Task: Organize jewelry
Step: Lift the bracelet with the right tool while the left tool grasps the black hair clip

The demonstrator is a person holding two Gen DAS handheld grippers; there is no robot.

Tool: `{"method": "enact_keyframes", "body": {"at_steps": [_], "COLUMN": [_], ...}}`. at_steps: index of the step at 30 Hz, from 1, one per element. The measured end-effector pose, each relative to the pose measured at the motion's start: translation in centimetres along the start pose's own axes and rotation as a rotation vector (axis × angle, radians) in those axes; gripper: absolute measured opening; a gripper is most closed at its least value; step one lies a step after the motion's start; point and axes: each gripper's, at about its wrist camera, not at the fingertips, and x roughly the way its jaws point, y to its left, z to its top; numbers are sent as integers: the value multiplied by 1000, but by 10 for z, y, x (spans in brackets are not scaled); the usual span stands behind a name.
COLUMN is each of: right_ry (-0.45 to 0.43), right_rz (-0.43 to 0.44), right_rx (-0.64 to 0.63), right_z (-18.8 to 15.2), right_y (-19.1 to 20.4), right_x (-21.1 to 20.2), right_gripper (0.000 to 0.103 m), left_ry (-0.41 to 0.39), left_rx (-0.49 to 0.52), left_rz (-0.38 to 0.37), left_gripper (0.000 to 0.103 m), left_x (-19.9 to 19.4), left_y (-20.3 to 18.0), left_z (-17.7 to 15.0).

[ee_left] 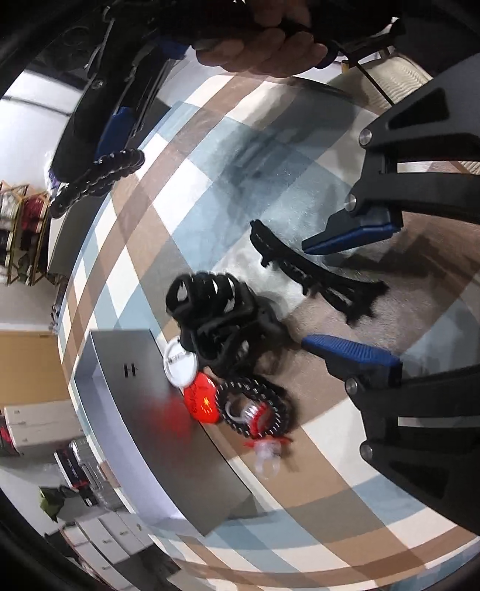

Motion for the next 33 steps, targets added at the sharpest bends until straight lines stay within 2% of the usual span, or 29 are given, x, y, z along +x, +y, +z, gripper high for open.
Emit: {"method": "enact_keyframes", "body": {"at_steps": [7, 9, 11, 15, 17, 21, 25, 28, 33], "right_ry": [-10, -9, -12, -10, -6, 6, 13, 10, 21], "right_rz": [-4, -7, -7, -7, -9, -6, 8, 7, 0], "right_rx": [12, 16, 19, 17, 12, -13, -36, -67, -129], "right_z": [-1, -1, -1, 1, 1, 6, 14, 24, 47], "right_y": [-3, -4, -4, -2, -1, 5, 11, 17, 26], "right_x": [-5, -6, -7, -8, -8, -4, 5, 14, 35], "right_gripper": [47, 47, 47, 47, 47, 47, 47, 47, 47], "left_ry": [18, 21, 39, 53, 24, -60, -150, -209, -245], "left_rx": [96, 120, 135, 136, 125, 76, -14, -50, -117], "left_rz": [-8, 18, 7, 33, 52, 39, 49, 90, 116], "left_gripper": [38, 20, 16, 14, 14, 14, 14, 14, 14], "left_x": [10, 10, 9, 7, 0, -27, -53, -65, -64], "left_y": [-16, -21, -24, -28, -28, -22, -3, 10, 40], "left_z": [10, 10, 10, 6, 4, 1, 8, 17, 38]}}
